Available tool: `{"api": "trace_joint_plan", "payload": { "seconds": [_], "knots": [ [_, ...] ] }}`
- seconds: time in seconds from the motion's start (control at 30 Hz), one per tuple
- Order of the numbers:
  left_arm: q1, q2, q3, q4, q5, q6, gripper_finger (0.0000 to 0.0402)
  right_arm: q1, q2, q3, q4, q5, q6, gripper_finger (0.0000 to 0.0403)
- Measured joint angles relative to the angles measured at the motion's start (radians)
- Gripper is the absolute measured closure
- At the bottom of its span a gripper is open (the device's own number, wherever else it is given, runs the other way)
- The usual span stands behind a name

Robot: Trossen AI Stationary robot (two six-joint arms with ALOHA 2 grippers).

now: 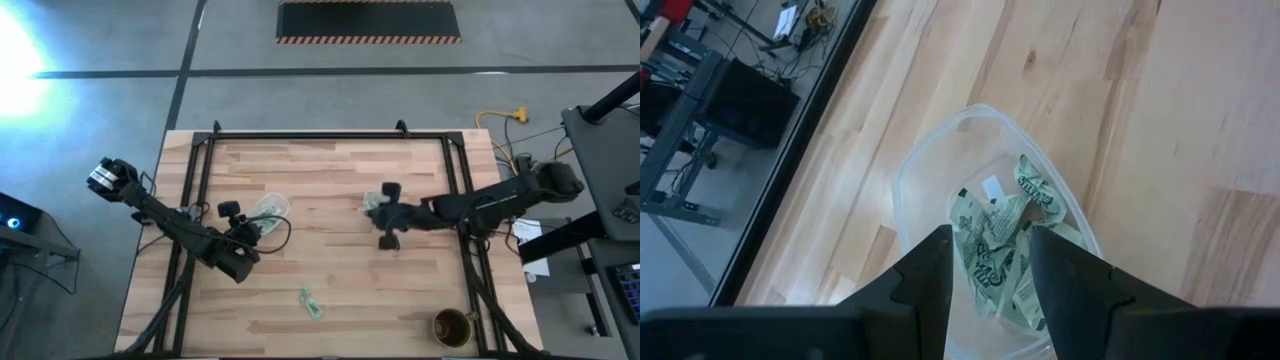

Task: Pick and place Stevia / Truvia into bins
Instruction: Put the bottom left light green stevia packet into the right transparent container, then put the top light green stevia packet into the left transparent container

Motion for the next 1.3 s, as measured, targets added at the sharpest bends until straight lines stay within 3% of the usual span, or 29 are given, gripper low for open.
{"api": "trace_joint_plan", "payload": {
  "seconds": [0.4,0.97,1.3],
  "knots": [
    [0.0,0.0,0.0,0.004,-0.03,0.0,0.0283,-0.139,-0.124,-0.147,0.061,-0.006,0.123,0.0394],
    [0.0,0.0,0.0,0.004,-0.031,0.0,0.0283,-0.162,-0.055,-0.152,0.07,-0.014,0.163,0.0393],
    [0.0,0.0,0.0,0.004,-0.031,0.0,0.0283,-0.161,-0.058,-0.152,0.069,0.048,0.177,0.0318]
  ]
}}
